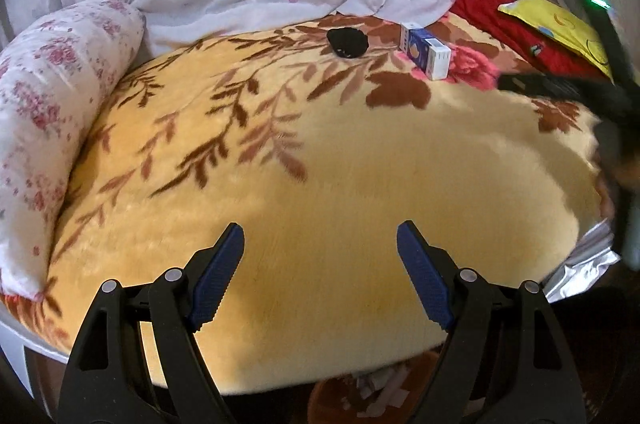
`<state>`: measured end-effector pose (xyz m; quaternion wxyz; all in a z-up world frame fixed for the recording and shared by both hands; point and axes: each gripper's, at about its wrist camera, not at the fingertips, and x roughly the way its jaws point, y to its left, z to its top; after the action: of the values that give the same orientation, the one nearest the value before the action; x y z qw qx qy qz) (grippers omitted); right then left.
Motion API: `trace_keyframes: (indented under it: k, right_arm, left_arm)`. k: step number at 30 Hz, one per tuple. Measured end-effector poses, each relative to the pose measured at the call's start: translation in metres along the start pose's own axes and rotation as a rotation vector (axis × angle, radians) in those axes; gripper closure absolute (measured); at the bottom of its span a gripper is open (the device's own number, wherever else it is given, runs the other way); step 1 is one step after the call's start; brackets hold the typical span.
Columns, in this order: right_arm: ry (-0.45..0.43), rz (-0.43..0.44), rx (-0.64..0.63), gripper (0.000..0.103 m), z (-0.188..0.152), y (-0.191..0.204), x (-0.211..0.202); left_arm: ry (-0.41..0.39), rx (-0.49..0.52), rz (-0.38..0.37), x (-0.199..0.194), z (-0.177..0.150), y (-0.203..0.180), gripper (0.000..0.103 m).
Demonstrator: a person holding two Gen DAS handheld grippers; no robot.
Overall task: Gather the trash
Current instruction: 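Grasp the black pouch with the left tool while the right tool grasps the blue-white medicine box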
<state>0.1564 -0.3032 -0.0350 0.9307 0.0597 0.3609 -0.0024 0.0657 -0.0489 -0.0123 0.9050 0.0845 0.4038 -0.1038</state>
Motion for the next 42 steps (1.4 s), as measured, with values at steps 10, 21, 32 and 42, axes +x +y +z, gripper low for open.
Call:
trace_keyframes:
  k: [10, 21, 32, 42]
  right_arm:
    - [0.099, -0.101, -0.016, 0.017, 0.084, 0.025, 0.116]
    - [0.073, -0.037, -0.039, 0.075, 0.072, 0.020, 0.086]
    - [-0.096, 0.106, 0.013, 0.074, 0.039, 0.002, -0.010]
    - [-0.153, 0.148, 0.022, 0.074, 0.018, -0.002, -0.032]
  left_arm:
    - [0.012, -0.009, 0.010, 0.029, 0.021, 0.010, 0.026]
    - [0.016, -0.010, 0.010, 0.044, 0.036, 0.008, 0.026]
    - [-0.082, -0.012, -0.020, 0.066, 0.104, -0.020, 0.026]
    - [-0.021, -0.137, -0.061, 0.166, 0.203, -0.031, 0.026]
